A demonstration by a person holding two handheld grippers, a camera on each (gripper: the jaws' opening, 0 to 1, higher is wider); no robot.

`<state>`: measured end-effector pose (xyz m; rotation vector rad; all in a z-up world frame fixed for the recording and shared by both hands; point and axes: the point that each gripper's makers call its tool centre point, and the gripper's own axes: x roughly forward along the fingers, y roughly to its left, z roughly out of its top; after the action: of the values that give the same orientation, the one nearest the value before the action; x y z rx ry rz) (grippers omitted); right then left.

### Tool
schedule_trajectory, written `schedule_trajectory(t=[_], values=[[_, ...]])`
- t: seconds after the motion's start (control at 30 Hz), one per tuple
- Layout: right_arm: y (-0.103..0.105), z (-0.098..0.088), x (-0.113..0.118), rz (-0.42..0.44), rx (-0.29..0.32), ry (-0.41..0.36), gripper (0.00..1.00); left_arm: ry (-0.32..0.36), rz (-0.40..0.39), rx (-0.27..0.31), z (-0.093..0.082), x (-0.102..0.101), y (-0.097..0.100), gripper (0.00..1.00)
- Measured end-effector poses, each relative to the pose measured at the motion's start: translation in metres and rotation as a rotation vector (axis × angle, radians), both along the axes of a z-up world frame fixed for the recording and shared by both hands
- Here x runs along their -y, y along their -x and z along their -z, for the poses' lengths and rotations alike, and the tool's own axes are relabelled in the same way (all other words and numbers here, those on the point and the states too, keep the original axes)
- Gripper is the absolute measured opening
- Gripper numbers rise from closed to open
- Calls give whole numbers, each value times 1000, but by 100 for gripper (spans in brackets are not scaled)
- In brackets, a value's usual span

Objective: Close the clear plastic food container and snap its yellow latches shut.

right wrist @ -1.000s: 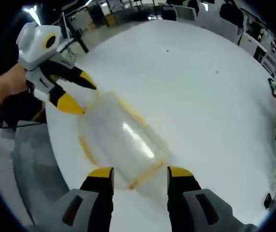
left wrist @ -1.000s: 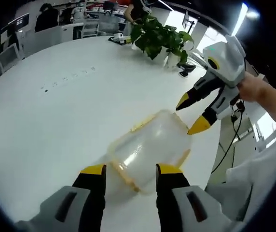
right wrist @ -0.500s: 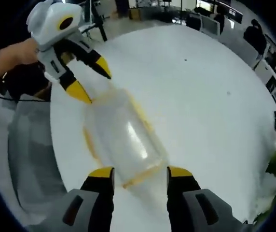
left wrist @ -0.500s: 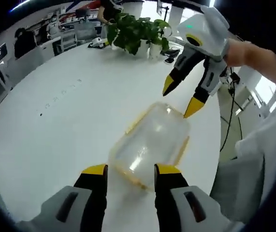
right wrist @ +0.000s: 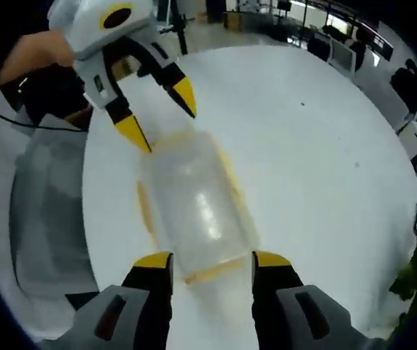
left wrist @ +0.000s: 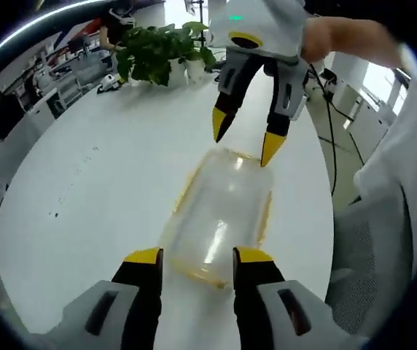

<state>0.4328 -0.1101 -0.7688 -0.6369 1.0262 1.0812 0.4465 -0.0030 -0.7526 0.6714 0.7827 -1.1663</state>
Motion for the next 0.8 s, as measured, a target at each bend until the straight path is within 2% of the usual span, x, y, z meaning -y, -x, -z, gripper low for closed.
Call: schedule_trajectory(t=[0.2, 0.4, 0.8], values=[[-3, -1, -3, -40, 28, 4, 36, 0, 48, 10, 2, 7, 2, 35], [-3, -2, -10, -56, 33, -13, 36, 3, 86, 10, 5, 12, 6, 33], [-2, -2, -31, -91, 32, -48, 35, 35, 111, 10, 6, 34, 9, 33]])
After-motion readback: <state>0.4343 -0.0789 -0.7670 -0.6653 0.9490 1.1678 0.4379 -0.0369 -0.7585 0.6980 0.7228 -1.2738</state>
